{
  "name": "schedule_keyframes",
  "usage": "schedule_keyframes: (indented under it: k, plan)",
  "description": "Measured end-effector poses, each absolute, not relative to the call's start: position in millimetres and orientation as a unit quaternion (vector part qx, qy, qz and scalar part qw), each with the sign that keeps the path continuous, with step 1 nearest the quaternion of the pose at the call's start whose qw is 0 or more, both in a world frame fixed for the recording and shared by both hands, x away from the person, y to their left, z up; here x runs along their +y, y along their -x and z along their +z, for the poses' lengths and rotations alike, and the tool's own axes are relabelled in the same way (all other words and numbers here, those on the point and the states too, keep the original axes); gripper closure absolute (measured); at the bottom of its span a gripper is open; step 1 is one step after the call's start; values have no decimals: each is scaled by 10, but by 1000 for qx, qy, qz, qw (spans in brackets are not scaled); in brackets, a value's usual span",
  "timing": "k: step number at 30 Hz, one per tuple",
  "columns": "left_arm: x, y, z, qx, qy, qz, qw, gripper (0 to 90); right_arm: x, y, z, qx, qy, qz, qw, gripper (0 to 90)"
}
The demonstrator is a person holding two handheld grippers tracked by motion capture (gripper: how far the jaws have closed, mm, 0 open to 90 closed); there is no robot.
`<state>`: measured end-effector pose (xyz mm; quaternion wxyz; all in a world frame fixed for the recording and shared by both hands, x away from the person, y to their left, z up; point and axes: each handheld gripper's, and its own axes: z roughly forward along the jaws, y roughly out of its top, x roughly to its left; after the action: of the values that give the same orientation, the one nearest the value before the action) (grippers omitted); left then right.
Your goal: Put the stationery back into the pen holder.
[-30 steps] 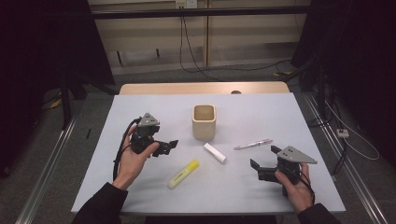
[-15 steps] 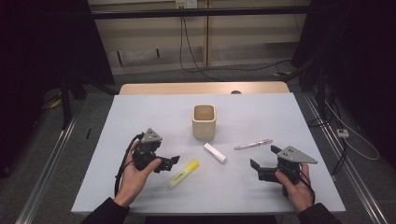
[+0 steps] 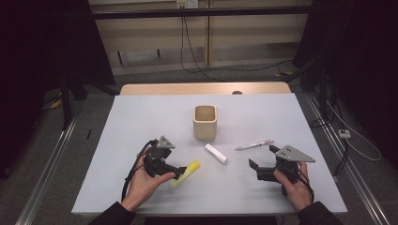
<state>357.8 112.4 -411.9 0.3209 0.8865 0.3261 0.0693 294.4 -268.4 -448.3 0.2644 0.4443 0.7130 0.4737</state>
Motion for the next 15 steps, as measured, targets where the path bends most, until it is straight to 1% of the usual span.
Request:
schedule_keyframes:
  k: [2,5,8,11,15]
  plan:
    - [1042,-3590,-4137,328,-888,61,316,151,-2685,-2942,-4485,713,-446,472,264,47]
    - [914,-3637,-4169,318,-896,63,303,155,-2700,-2927,-4481,711,-447,473,266,47]
    - [797,-3682,-4207,312,-903,48,289,159,-2711,-2904,-4477,710,-447,473,268,46]
    - [736,-3729,-4233,317,-905,42,280,188,-2725,-2892,-4477,709,-449,472,269,47]
    - [723,-3735,-4259,324,-905,39,273,251,-2737,-2862,-4474,707,-451,473,270,47]
